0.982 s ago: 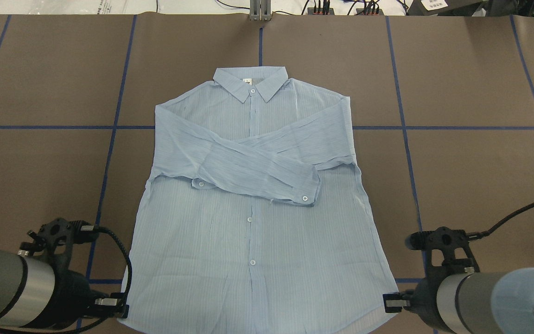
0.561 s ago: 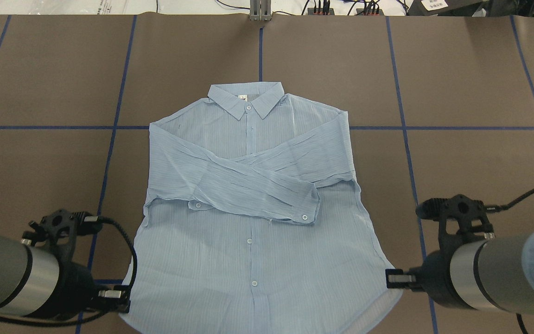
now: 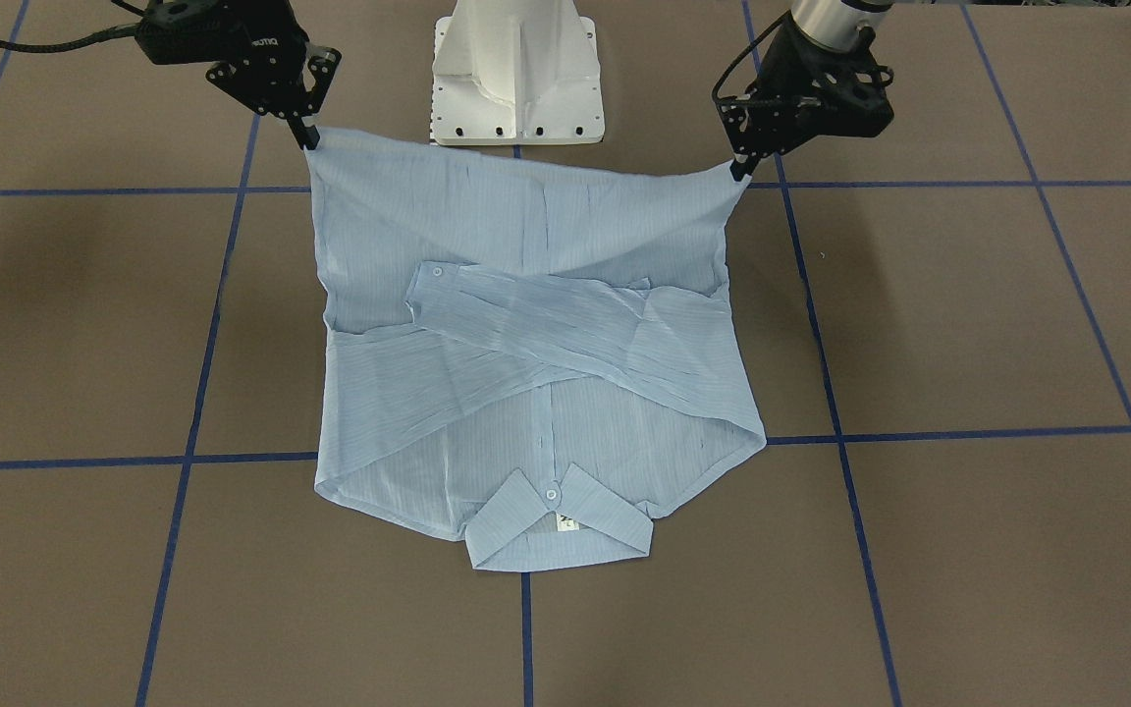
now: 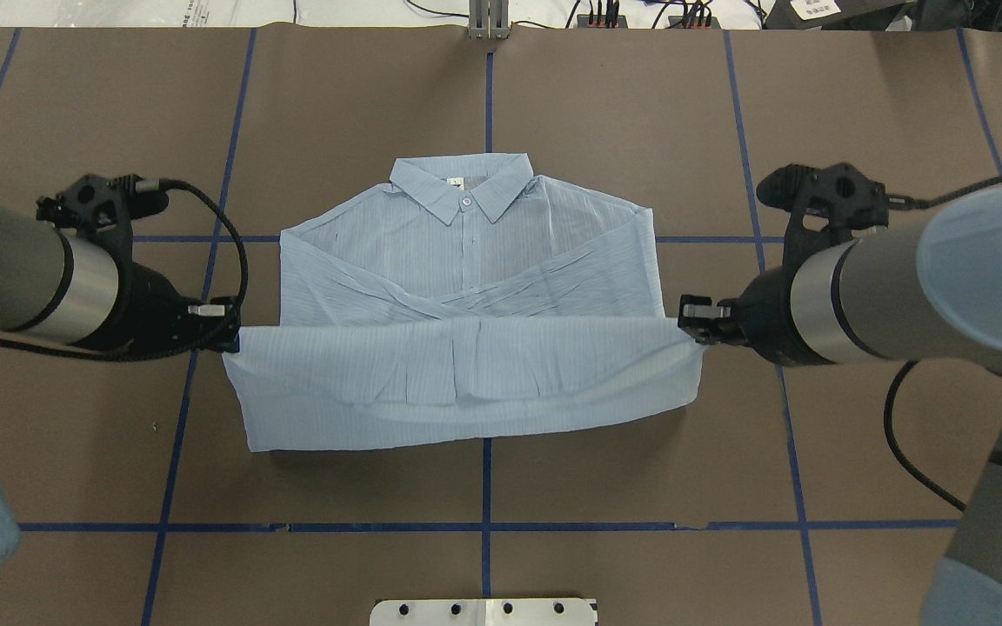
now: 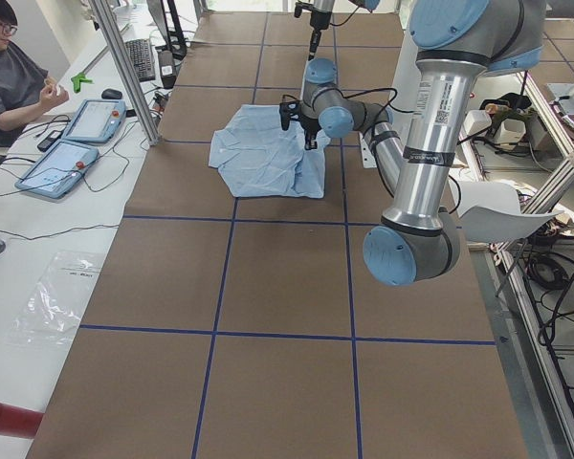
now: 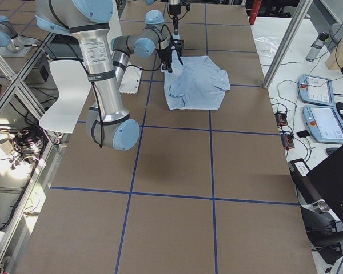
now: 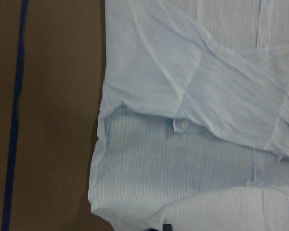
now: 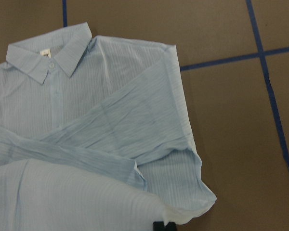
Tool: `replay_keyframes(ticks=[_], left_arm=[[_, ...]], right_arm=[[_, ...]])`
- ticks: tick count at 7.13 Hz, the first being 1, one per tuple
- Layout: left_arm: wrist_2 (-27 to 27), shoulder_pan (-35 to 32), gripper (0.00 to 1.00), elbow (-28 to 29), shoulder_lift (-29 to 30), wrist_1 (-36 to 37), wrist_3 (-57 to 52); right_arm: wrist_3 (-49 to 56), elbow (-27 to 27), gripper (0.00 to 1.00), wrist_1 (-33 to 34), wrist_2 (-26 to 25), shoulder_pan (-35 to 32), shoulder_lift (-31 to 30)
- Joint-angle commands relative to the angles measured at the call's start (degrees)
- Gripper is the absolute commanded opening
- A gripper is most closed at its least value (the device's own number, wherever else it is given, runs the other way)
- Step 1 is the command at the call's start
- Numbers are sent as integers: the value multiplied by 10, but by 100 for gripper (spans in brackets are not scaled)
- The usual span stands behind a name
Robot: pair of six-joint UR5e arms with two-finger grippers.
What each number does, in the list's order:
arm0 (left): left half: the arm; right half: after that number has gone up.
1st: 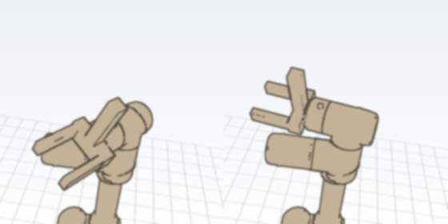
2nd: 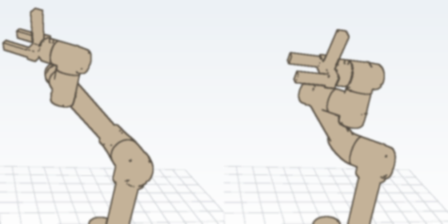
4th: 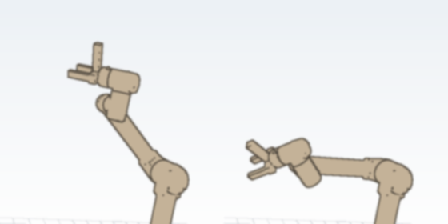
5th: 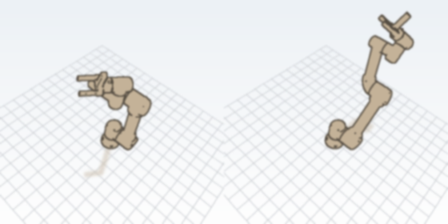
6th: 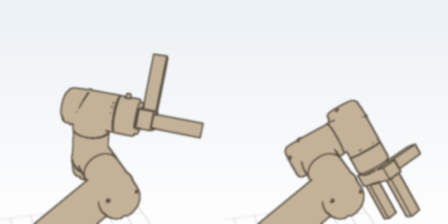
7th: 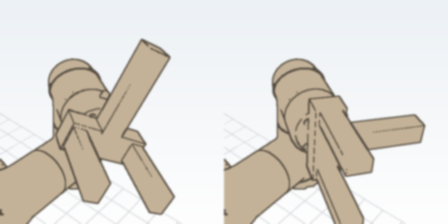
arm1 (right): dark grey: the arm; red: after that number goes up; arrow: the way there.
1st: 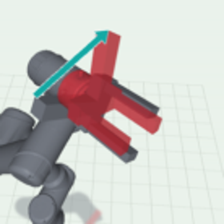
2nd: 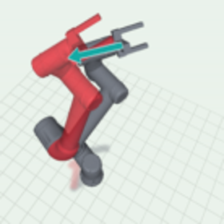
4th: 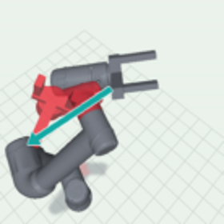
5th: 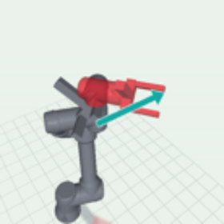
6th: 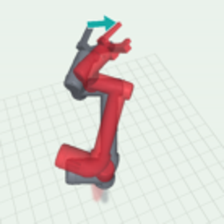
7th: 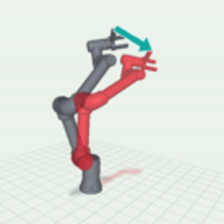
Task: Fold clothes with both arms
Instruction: 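Lift the hem with both grippers and fold it toward the collar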
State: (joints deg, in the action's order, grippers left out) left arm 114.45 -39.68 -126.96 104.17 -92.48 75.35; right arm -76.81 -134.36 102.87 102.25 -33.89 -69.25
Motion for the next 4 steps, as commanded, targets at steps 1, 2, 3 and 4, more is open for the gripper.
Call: replay_keyframes(ticks=[1, 2, 3, 4], left_arm=[[-30, -43, 0, 86, 71, -1, -5], [-48, -44, 0, 132, 102, -2, -6], [-65, -43, 0, 171, 121, -8, -6], [-81, -43, 0, 217, 140, -18, -15]], right_arm=[[35, 111, 0, -33, -7, -51, 54], [39, 158, 0, -70, -18, -57, 59], [49, 212, 0, -112, -21, -58, 61], [50, 260, 0, -151, -29, -64, 69]])
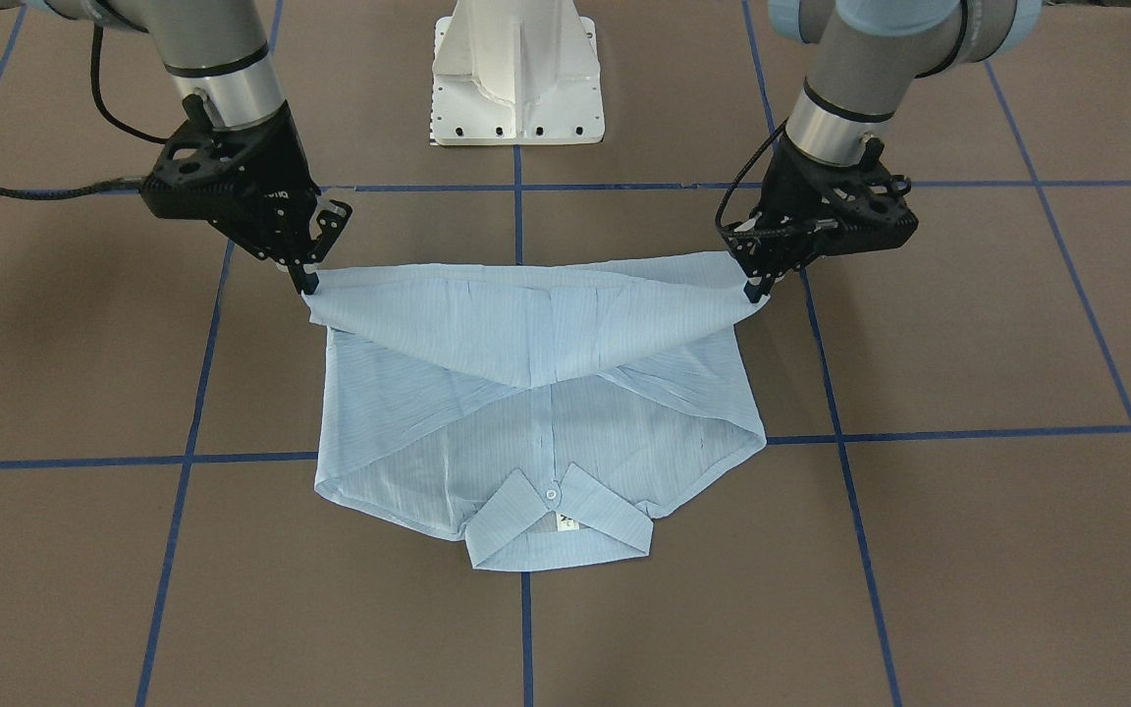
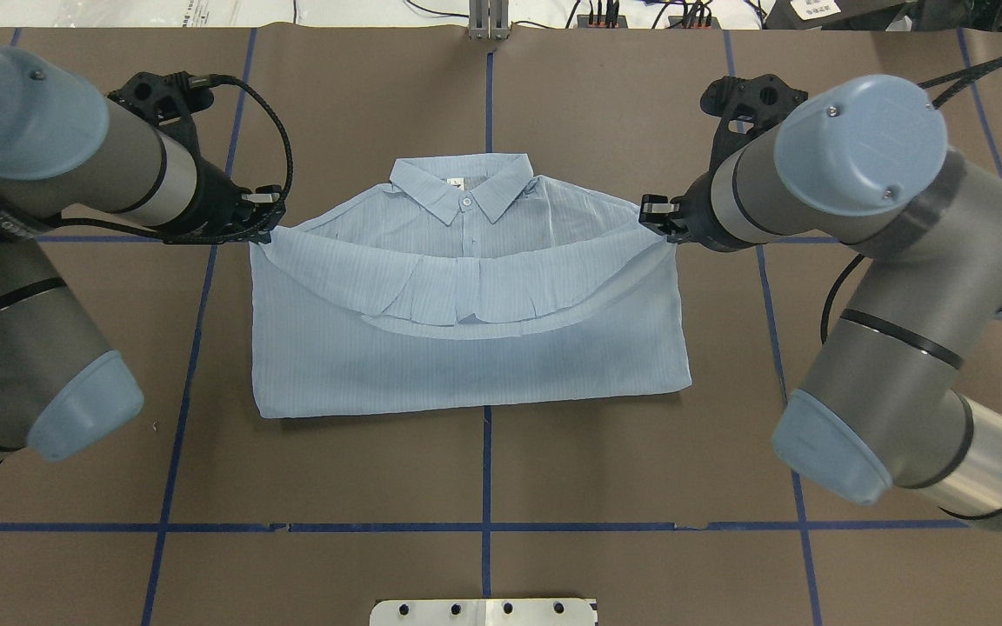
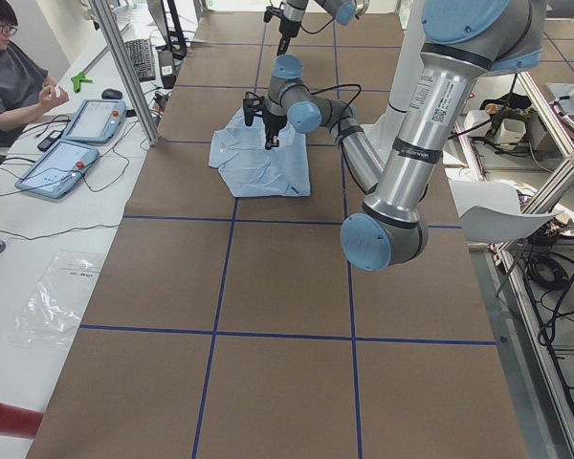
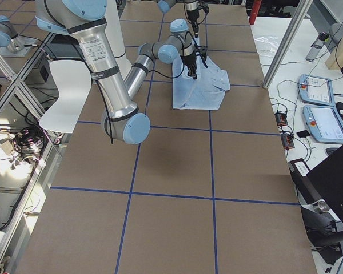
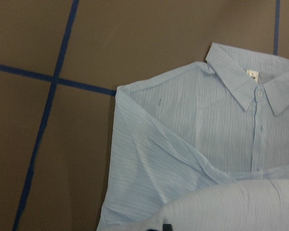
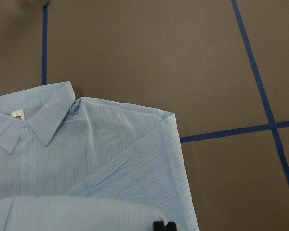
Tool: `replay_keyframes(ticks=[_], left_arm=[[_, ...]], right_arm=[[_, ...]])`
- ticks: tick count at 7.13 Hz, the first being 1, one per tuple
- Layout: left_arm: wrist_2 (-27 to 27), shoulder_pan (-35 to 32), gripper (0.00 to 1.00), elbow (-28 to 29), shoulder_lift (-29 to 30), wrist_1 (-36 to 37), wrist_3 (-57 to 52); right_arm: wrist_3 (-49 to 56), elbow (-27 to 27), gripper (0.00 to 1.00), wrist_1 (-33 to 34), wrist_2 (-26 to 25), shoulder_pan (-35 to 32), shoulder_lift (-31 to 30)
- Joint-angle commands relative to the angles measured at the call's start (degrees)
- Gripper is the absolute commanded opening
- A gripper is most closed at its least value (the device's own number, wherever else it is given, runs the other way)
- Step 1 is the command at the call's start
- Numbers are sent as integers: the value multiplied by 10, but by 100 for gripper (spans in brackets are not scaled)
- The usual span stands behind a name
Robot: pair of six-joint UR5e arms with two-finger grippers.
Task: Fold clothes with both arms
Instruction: 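Release the hem and draw both grippers back from the shirt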
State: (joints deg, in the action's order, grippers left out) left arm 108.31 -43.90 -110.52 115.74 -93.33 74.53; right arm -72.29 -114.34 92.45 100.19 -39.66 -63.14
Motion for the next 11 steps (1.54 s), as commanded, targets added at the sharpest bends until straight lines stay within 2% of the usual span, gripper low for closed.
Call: replay_keyframes(ticks=[1, 3, 4, 7, 8, 9, 10, 11], left_arm=[[-28, 0, 0, 103, 39, -38, -26], [-42, 0, 0, 185, 40, -118, -38], [-43, 0, 0, 194, 39, -122, -52], [-42, 7, 0, 210, 39, -135, -54], [-40, 7, 67, 209, 33, -158, -54], [-37, 7, 100, 204, 27, -191, -54], [-29, 7, 100, 189, 17, -193, -55], [5, 7, 100, 163, 2, -189, -55]], right_arm=[[14, 111, 0, -73, -18, -10, 23], [30, 198, 0, -129, -23, -18, 31], [30, 232, 0, -162, -31, -18, 32], [32, 236, 0, -167, -30, -16, 35], [32, 236, 62, -167, -30, -16, 35], [33, 237, 100, -166, -28, -16, 42], [33, 233, 100, -160, -18, -16, 48], [37, 232, 100, -160, 2, -19, 48]])
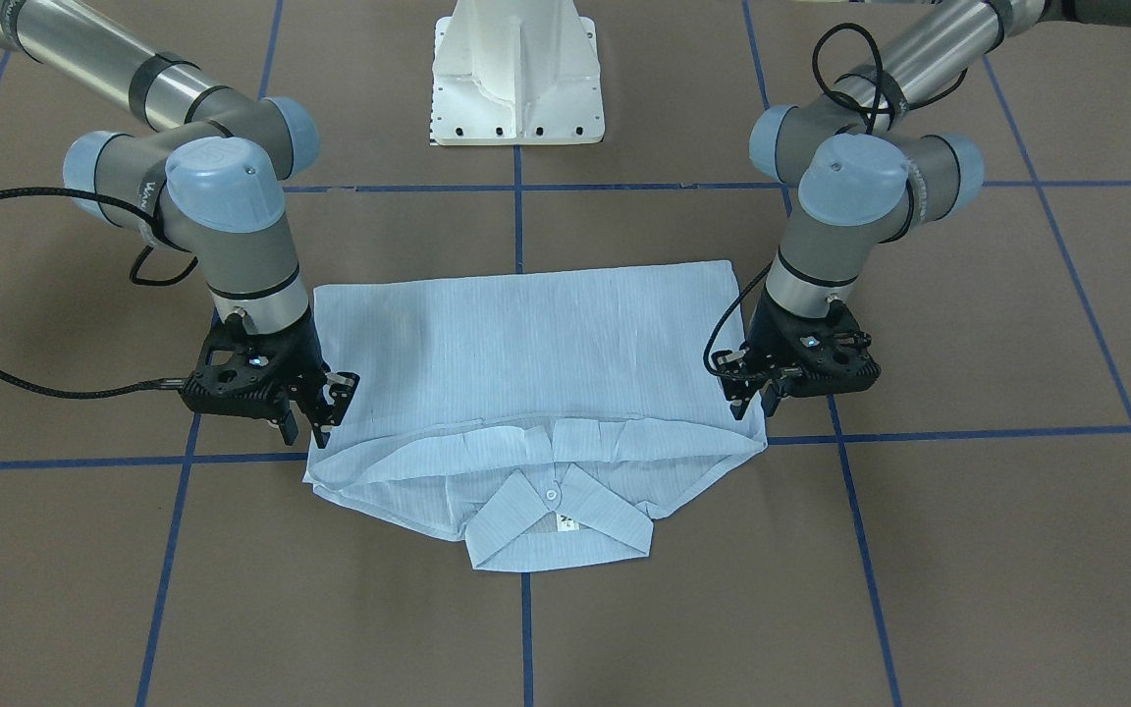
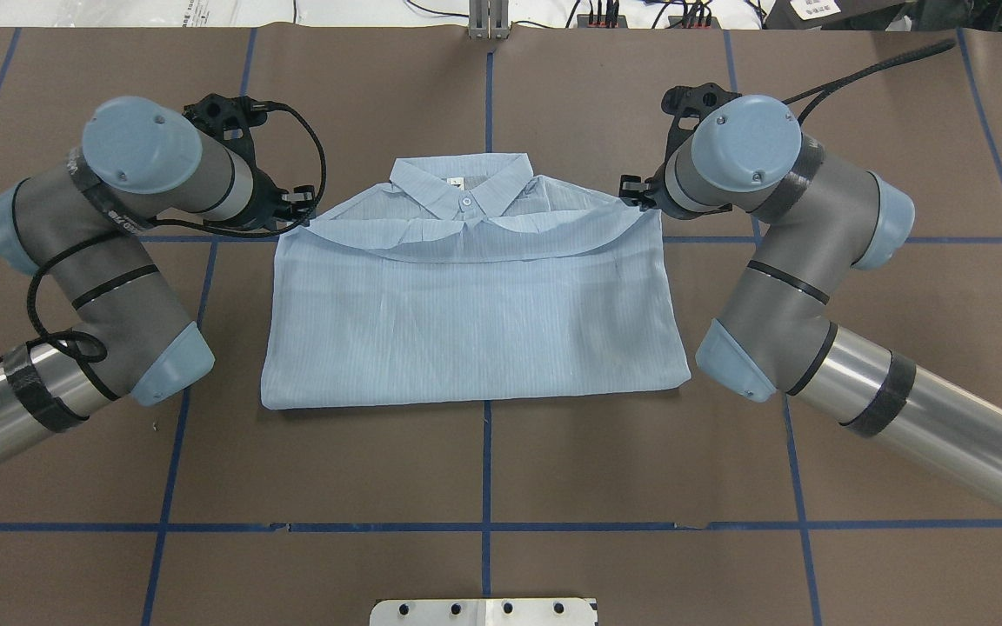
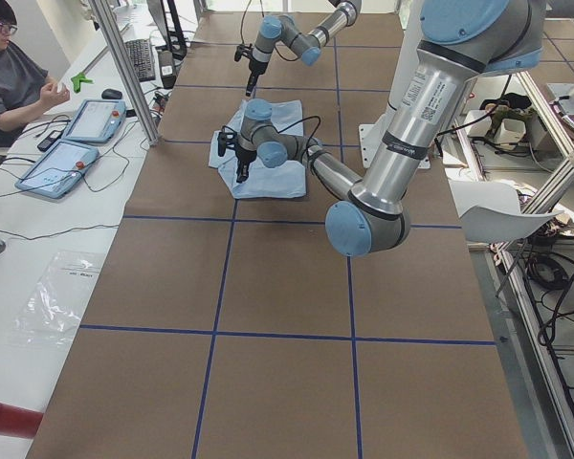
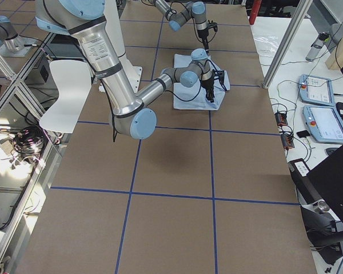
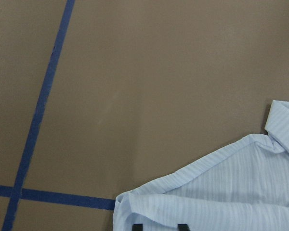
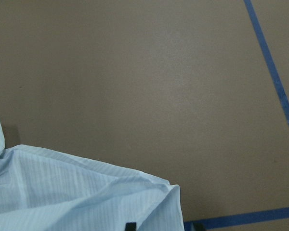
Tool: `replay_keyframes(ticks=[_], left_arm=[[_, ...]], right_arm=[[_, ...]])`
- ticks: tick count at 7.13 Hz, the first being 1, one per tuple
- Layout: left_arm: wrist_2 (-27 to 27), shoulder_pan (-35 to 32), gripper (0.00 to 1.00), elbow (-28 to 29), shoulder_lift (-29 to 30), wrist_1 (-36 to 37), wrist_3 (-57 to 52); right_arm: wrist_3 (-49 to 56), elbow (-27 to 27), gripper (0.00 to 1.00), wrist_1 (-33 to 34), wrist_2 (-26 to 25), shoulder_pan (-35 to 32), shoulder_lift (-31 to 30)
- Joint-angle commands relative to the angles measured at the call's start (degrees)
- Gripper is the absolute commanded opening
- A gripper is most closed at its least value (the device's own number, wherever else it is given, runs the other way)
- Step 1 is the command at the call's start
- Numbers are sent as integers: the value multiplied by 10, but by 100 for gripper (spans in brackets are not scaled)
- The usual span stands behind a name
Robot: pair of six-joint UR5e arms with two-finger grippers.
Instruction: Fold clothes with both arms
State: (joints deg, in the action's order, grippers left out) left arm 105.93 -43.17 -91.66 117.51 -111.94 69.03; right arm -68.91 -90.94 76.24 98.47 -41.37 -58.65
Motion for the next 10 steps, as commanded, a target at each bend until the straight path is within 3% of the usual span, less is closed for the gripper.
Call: replay_keyframes(ticks=[1, 6, 10], left_arm=[[48, 4, 100, -60, -46, -6, 0], [41, 129, 100, -162, -155, -7, 35], [33, 144, 100, -143, -153, -6, 58]], right_arm=[[10, -10, 100, 2, 35, -5, -1], [10, -13, 100, -3, 30, -4, -6], [10, -13, 100, -4, 30, -4, -7]])
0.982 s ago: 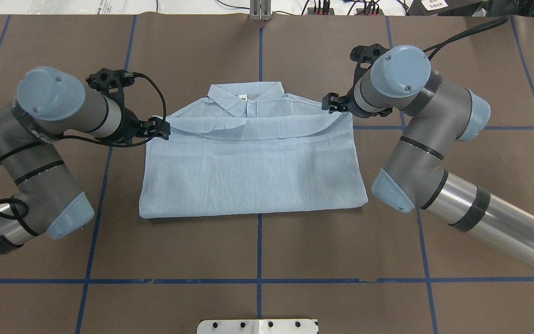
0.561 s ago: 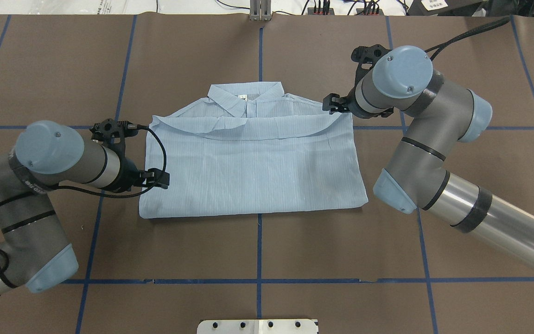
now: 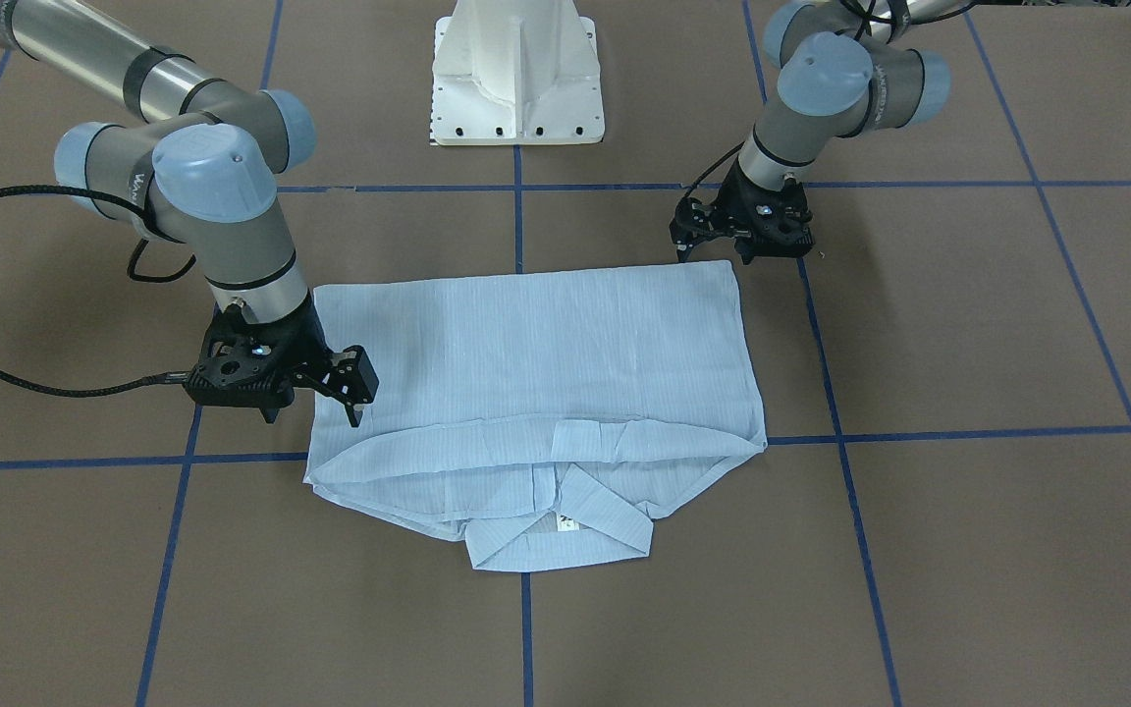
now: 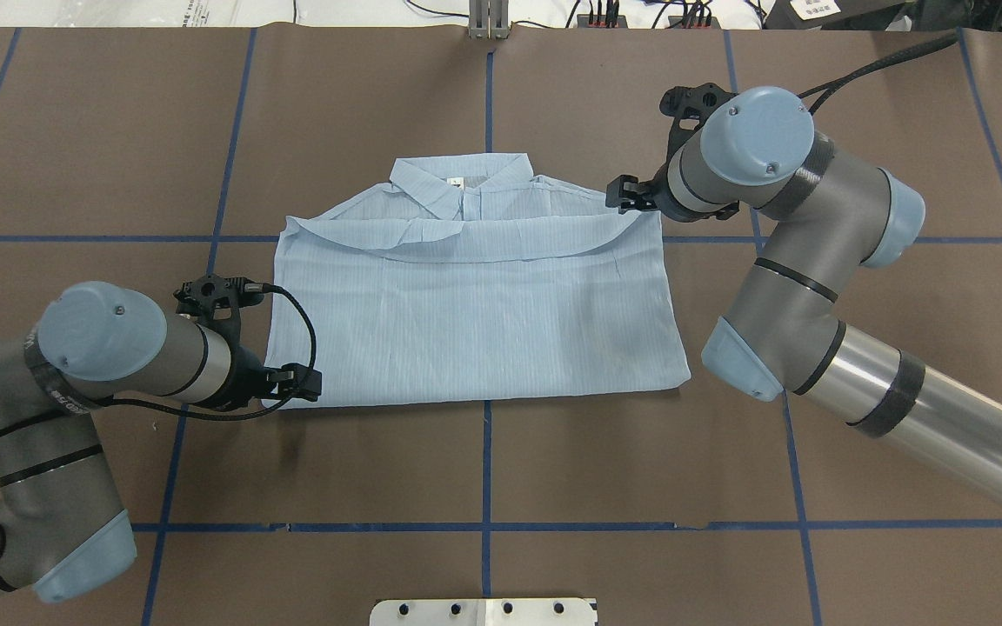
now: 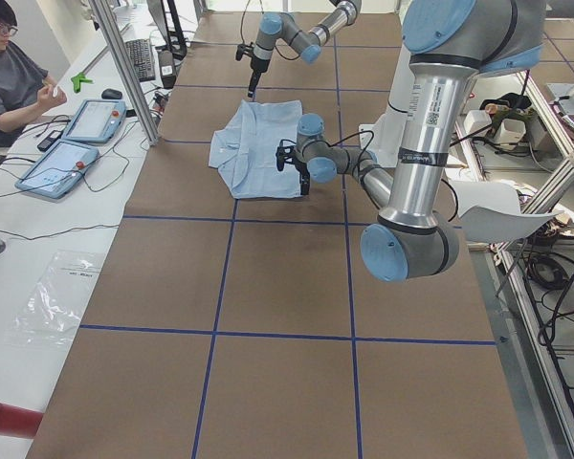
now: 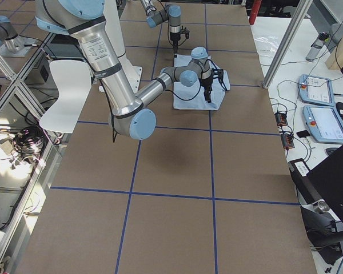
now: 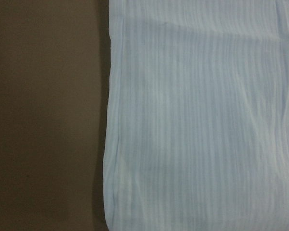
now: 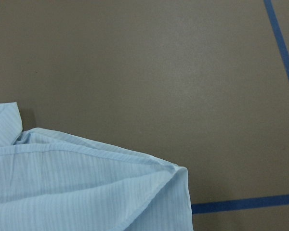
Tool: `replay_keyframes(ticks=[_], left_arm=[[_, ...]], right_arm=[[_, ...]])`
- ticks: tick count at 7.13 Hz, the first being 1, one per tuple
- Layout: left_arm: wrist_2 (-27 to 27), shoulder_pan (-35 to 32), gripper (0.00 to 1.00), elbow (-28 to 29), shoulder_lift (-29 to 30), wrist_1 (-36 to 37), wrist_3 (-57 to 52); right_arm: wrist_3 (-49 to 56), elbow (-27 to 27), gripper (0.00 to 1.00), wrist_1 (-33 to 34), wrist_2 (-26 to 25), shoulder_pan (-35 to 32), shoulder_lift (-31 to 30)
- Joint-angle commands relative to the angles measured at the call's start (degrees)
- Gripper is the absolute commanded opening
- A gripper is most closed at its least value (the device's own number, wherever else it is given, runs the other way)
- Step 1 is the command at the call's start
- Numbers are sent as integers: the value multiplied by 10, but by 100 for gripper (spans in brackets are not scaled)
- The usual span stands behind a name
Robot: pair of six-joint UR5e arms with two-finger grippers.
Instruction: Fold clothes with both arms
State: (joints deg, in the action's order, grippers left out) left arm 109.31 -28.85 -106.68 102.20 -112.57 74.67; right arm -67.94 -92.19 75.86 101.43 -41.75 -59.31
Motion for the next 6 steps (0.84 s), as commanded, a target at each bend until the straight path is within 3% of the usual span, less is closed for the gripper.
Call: replay_keyframes(ticks=[1, 2, 3, 4, 6], left_arm=[[-11, 1, 97, 19, 3, -1, 1], [-11, 3, 84, 20, 5, -1, 1], [-10, 3, 62, 17, 5, -1, 2], [-7, 4, 48, 14, 5, -1, 3], [-5, 9, 0, 10, 5, -1, 3]], right_arm=[[0, 0, 100, 0, -1, 0, 0], [0, 0, 100, 0, -1, 0, 0], [0, 0, 100, 0, -1, 0, -1], [0, 1, 100, 0, 0, 0, -1], [0, 0, 100, -1, 0, 0, 0]])
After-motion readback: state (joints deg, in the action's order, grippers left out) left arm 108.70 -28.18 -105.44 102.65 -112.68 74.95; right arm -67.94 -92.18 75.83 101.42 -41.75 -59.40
